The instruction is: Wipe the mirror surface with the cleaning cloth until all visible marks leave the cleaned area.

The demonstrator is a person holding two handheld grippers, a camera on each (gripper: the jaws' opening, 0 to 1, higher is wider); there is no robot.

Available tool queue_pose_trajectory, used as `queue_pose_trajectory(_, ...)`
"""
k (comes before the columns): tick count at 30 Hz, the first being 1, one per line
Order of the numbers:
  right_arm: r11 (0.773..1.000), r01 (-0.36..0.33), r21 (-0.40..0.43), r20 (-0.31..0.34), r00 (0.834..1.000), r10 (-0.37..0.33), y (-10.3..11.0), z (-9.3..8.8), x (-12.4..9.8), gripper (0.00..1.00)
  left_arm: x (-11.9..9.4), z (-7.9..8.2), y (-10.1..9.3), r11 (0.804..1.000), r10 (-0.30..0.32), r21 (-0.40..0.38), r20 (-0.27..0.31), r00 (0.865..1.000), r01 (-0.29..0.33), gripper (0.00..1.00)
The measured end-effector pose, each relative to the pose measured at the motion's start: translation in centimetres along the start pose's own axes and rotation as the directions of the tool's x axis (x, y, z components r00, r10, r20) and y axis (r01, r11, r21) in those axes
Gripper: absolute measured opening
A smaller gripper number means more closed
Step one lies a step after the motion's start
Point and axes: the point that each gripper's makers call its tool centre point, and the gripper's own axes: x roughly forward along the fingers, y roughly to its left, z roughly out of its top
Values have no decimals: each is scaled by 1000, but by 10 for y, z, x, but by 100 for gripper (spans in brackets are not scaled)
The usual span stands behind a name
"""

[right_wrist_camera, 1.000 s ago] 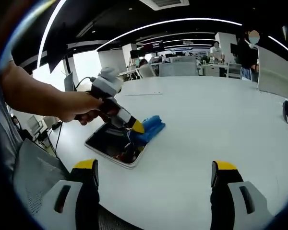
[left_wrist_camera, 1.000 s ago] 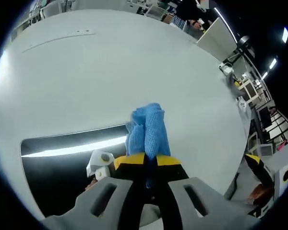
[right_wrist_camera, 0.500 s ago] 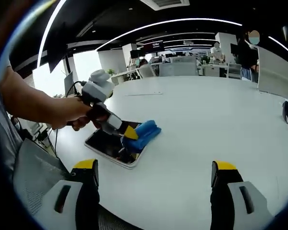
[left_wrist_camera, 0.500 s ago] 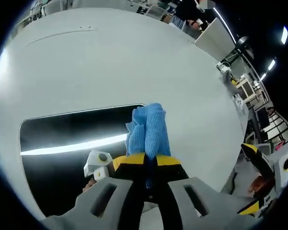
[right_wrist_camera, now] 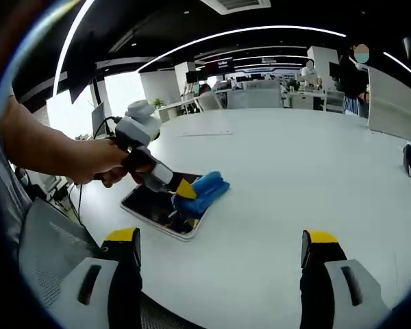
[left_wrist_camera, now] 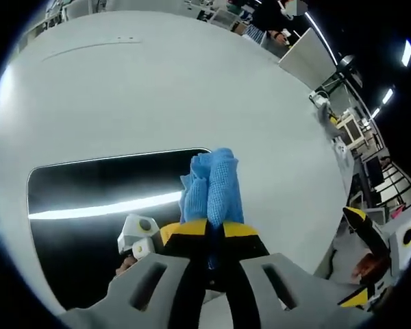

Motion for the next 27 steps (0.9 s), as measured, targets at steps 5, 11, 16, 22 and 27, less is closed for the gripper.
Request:
queue_pose_trajectory(5, 1000, 0, 3, 4, 1000, 0, -2, 0, 0, 97, -2, -1, 5, 1000, 0, -25, -2, 1000, 0, 3)
queue_pose_trajectory(11, 1000, 1, 2, 5, 1000, -1, -1, 0, 0, 96, -5, -1, 9, 999, 2, -39, 1, 1000, -2, 3)
queue_pose_trajectory(16, 1000, 1, 1, 4, 1000, -1, -2, 0, 0, 96, -9, -1, 17, 999, 16, -30, 2, 1000, -16, 3)
queue_pose_trajectory(22, 1000, 1, 2, 3, 1000, -1, -2, 0, 0, 96, -14, -1, 25, 999, 17, -38, 1, 1000, -17, 3)
queue_pose_trajectory(27, 1000, 2, 1, 2, 1000, -2, -2, -1, 0, 96, -19, -1, 33, 999, 17, -42, 1, 1000, -17, 3)
